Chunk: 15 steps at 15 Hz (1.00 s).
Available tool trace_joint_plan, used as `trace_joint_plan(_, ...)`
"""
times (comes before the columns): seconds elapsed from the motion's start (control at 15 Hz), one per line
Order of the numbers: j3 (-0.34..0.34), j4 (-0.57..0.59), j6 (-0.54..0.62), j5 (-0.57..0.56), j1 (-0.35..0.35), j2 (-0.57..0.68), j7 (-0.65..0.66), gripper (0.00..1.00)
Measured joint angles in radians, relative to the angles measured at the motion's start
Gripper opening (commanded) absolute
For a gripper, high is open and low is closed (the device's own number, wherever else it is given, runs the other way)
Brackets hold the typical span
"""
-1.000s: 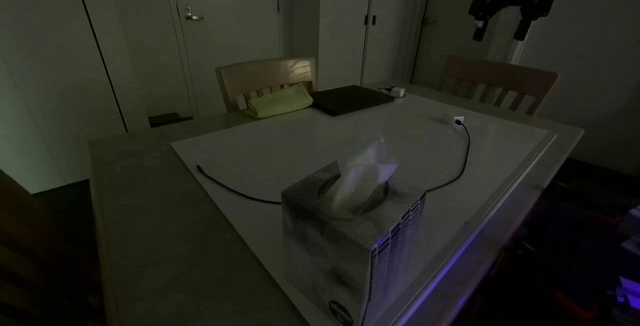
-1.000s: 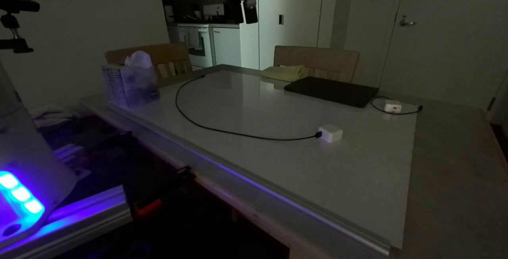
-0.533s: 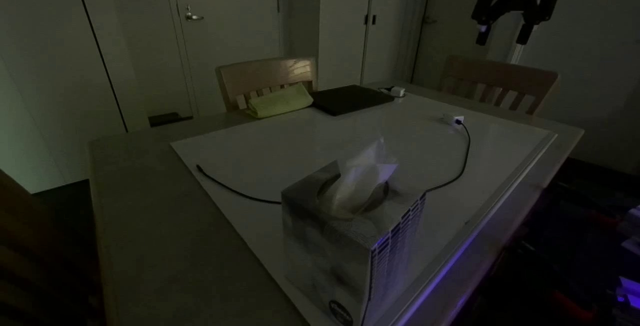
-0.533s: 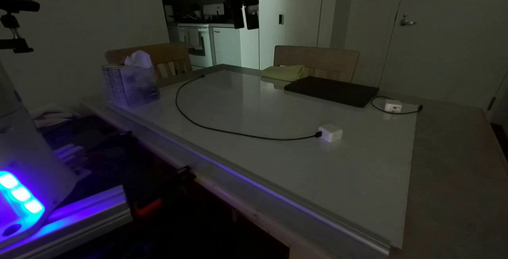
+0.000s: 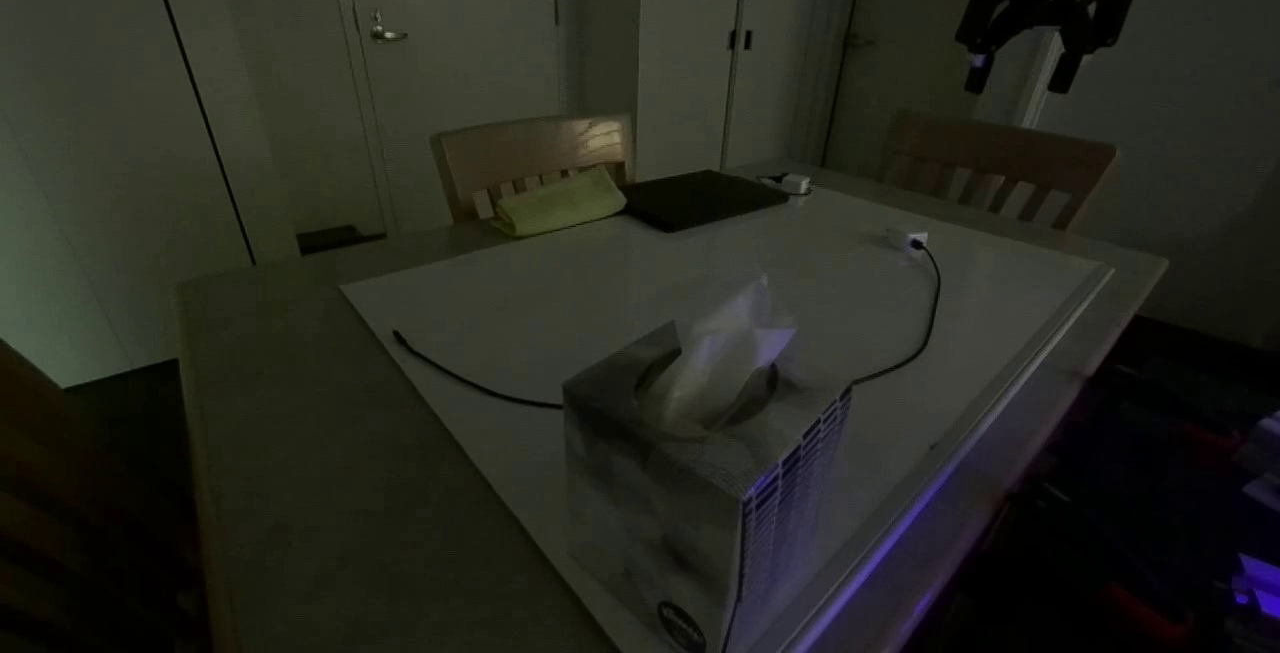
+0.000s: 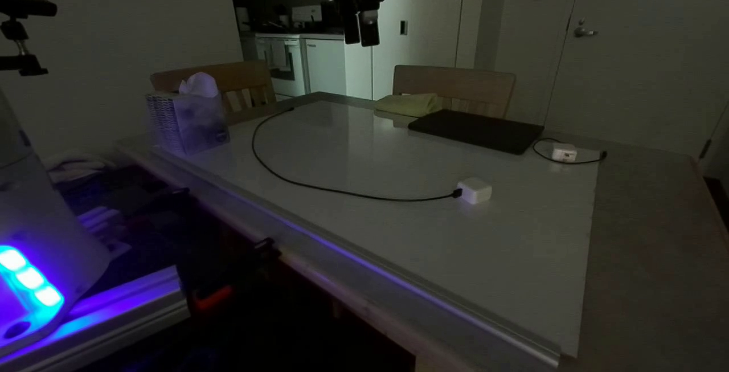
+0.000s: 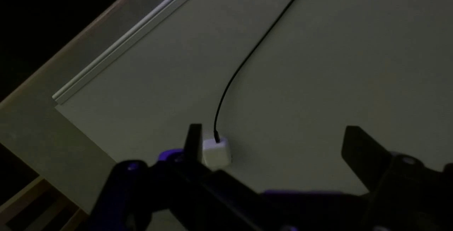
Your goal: Put the charging cable in circle form.
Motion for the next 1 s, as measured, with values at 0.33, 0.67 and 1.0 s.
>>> trace_joint_plan(0.33, -0.055, 0.040, 0.000, -0.001, -0.013, 0.080, -0.067, 1.00)
trace_joint_plan(0.67, -0.081, 0.129, 0.005, -0.001, -0.014, 0.229, -0.123, 1.00)
trace_joint_plan(1.0, -0.105, 0.213, 0.006, 0.016, -0.013, 0.337, -0.176, 1.00)
